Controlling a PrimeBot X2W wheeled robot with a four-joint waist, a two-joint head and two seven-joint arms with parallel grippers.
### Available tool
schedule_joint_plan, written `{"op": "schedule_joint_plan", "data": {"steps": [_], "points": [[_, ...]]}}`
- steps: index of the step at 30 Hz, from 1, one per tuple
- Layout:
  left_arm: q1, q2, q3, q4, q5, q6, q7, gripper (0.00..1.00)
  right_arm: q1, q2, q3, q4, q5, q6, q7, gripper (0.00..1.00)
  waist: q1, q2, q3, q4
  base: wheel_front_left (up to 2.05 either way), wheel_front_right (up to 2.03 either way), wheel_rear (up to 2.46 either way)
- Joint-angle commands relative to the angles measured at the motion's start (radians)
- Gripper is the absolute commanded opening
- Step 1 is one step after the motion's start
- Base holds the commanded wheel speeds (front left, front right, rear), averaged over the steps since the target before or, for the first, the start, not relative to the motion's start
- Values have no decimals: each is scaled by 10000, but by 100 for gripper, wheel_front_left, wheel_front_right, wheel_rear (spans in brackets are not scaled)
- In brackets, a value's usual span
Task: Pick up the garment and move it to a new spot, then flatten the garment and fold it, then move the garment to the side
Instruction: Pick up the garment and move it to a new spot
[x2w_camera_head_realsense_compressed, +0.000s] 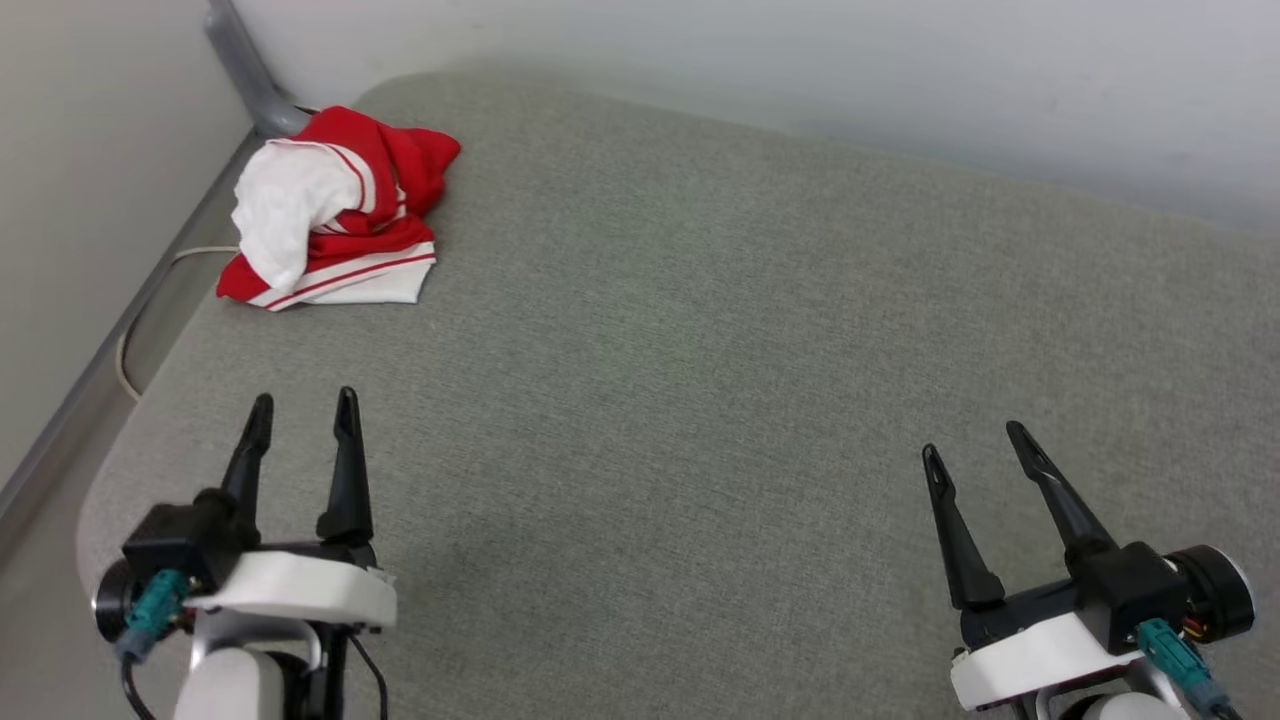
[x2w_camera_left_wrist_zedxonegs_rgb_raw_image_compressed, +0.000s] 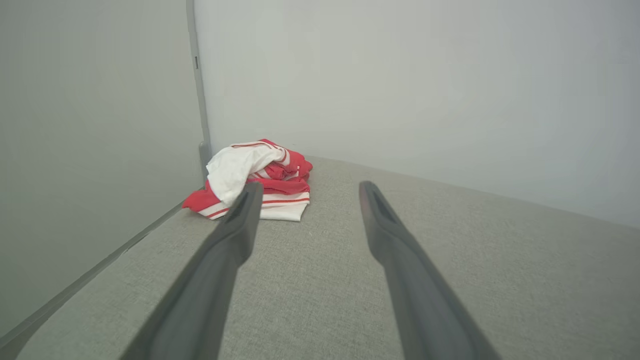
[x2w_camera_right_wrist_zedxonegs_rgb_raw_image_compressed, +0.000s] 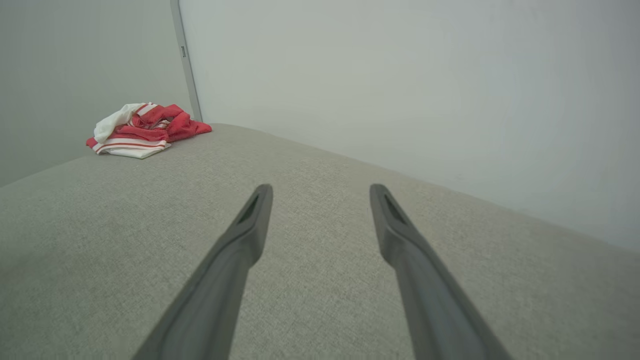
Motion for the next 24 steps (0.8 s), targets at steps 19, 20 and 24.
{"op": "schedule_joint_plan", "data": {"steps": [19,20,24], "points": [[-6054,4682,-1835,5586,-2942,-264,4057,100,-1169,-78,315,-1302,-805,-8,-19,100,0,0,2997,-1912,0,0,0],[-6285,4847,-1888,5774,-3063,-263,4410,100,-1234,-75,327,-1345,-814,-7,-19,100,0,0,3112,-1989,0,0,0],[-7073,5509,-2003,6385,-3342,-263,5541,100,-1351,-66,331,-1453,-882,-8,-19,100,0,0,3487,-2273,0,0,0]]}}
